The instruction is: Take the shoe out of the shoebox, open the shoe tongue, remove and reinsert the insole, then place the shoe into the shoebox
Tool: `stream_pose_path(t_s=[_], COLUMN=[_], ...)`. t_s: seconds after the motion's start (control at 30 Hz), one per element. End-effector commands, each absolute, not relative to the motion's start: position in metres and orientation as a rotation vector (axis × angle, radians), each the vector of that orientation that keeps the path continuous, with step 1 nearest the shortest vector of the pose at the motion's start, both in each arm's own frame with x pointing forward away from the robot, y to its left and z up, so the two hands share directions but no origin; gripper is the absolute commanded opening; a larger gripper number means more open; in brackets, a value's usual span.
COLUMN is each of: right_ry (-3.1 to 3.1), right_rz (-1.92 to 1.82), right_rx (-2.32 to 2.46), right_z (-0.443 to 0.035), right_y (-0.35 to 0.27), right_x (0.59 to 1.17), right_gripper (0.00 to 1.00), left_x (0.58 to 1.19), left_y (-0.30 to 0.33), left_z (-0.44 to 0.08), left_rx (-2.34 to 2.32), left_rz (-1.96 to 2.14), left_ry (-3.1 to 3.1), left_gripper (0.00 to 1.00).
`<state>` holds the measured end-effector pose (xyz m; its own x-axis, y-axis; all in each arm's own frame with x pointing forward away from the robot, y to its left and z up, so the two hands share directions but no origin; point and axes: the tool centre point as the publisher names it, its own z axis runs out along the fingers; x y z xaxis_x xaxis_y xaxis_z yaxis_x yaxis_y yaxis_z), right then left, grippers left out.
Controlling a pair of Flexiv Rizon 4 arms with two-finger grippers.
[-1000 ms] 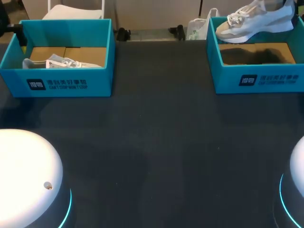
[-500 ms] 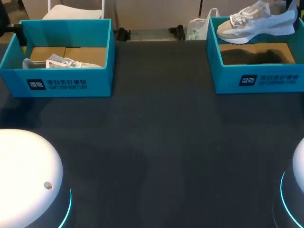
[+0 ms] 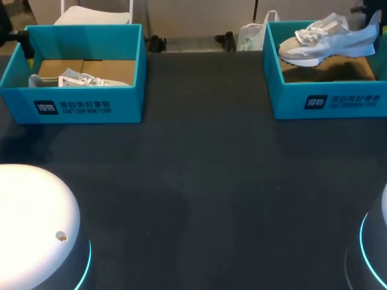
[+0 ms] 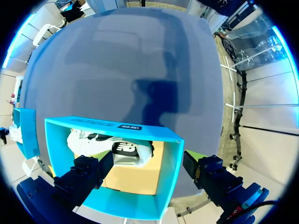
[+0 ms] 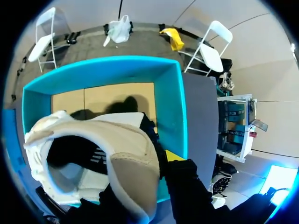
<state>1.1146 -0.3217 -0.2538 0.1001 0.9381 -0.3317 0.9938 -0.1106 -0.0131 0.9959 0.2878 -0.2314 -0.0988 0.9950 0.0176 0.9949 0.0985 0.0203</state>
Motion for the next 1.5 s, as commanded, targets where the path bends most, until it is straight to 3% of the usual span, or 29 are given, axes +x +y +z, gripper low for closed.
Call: stream_pose_path(t_s=[0.03, 0.63, 1.13, 1.5], right_ry=[1.942, 1.906, 1.897, 1.923], right_rz=[-0.382, -0.373, -0.331, -0.266], right_rx=[2.181, 2.211, 2.192, 2.244], right_z=[-0.256, -0.203, -0.131, -0.115], right_y=[-0.337, -0.342, -0.262, -0.229], right_x=[1.121, 1.118, 1.054, 1.021], right_gripper=[0.00, 0.00, 0.00, 0.00], left_x=[0.994, 0.994, 0.994, 0.994], left_y=[0.288, 0.288, 0.288, 0.288], left_z=[-0.231, -0.231, -0.231, -0.231], left_rx=[2.108, 2.108, 2.108, 2.108], left_rz=[0.049, 0.049, 0.049, 0.049], left_ry=[2.327, 2.327, 2.327, 2.327], left_gripper=[1.00, 1.00, 1.00, 1.00])
